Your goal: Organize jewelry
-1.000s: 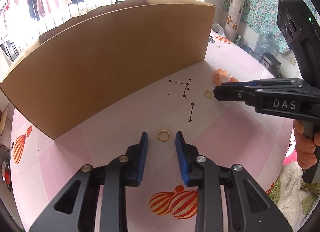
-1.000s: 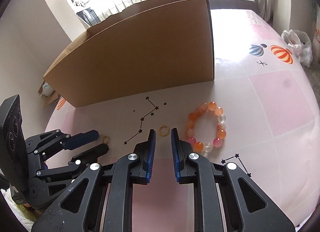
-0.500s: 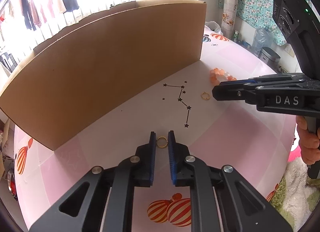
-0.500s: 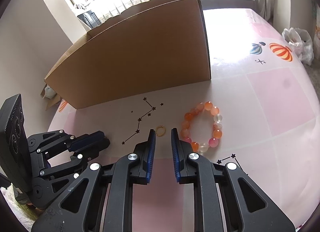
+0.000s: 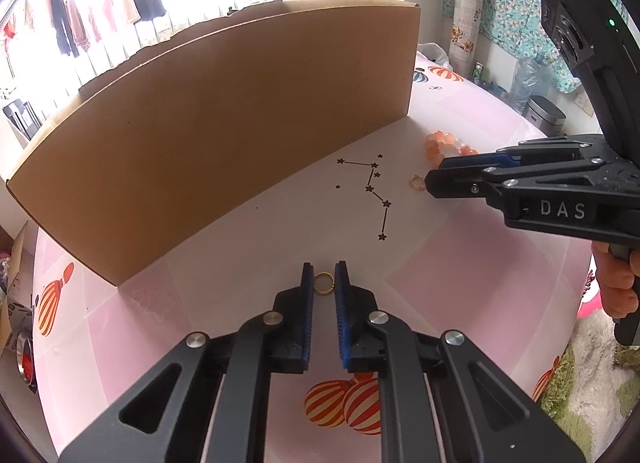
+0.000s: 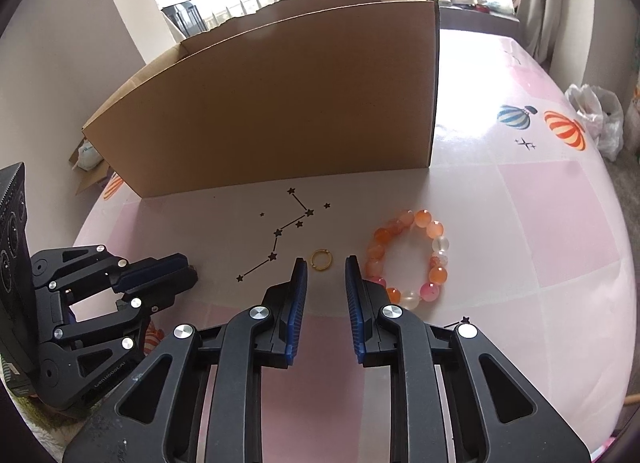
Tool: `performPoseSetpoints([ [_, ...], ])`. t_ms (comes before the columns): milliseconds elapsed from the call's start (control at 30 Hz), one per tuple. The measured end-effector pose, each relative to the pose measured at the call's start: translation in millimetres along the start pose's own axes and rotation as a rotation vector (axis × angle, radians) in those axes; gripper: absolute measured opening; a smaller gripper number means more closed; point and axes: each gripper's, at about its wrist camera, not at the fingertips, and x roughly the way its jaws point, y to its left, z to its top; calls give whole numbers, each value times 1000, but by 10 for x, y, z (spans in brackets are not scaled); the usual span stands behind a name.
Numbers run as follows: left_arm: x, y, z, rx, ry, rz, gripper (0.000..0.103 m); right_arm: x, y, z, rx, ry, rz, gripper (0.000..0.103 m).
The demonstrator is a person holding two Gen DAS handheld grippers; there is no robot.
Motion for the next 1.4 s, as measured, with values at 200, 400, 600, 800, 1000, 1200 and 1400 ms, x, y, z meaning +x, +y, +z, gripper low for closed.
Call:
performPoseSetpoints([
  [200, 11, 5, 9, -4, 1, -1, 10, 109, 167, 61, -68, 8, -46, 22],
  [400, 14, 15, 9, -7, -1, -4, 10, 203, 280, 132, -104, -4, -103, 17],
  [600, 12, 31, 9, -10, -4, -8, 10, 248, 363, 134, -124, -14, -123, 9],
  [800, -6, 50, -13, -14, -8, -11, 10, 270, 384, 191, -104, -18, -101, 9],
  [1000, -46, 81, -37, -22, -17, -22, 10, 153, 282, 147, -111, -44, -99, 9],
  [1200, -134, 78, -40, -21, -40, -19, 10, 52, 239, 158, -99, -72, -80, 9],
  [1400, -296, 87, -1, -23, -80, -21, 10, -47, 213, 188, -103, -102, -57, 9],
])
